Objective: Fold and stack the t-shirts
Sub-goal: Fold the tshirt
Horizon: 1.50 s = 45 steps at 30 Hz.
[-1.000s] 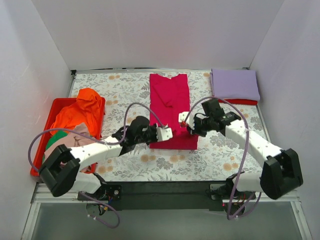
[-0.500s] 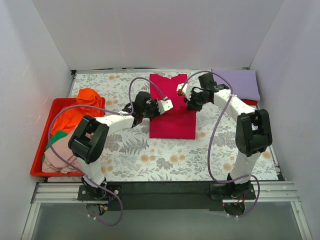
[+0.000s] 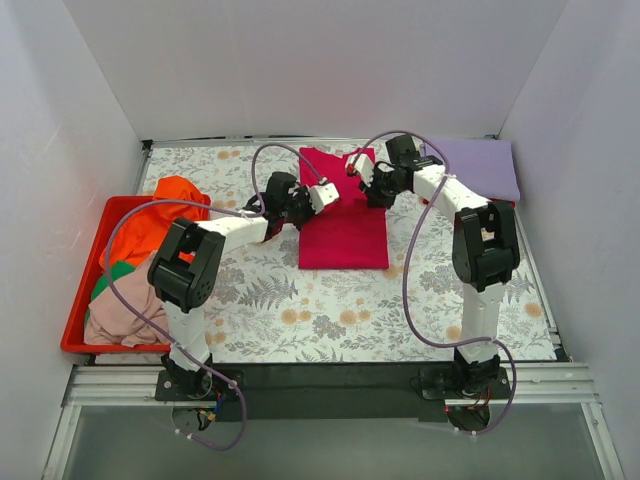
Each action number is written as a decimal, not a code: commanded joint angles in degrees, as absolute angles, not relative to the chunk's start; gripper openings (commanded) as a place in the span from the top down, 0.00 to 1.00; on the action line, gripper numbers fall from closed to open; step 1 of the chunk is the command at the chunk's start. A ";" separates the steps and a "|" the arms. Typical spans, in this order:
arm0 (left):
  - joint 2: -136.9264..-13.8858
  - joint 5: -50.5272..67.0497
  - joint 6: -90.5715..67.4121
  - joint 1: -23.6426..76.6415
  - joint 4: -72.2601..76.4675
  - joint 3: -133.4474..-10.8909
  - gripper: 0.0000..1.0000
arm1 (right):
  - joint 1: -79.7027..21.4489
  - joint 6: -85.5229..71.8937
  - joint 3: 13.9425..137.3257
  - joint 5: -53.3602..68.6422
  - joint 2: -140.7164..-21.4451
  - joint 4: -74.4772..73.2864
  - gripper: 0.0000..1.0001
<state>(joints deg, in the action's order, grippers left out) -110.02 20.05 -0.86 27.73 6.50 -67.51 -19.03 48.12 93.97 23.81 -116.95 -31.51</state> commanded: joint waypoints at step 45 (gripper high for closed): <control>-85.60 24.18 2.54 36.91 7.73 -38.15 0.26 | -27.33 58.62 57.31 20.92 -93.43 -23.38 0.23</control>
<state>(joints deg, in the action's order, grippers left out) -85.41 27.94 -0.75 36.77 3.01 -36.91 -26.81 59.57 58.17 23.77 -95.39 -27.68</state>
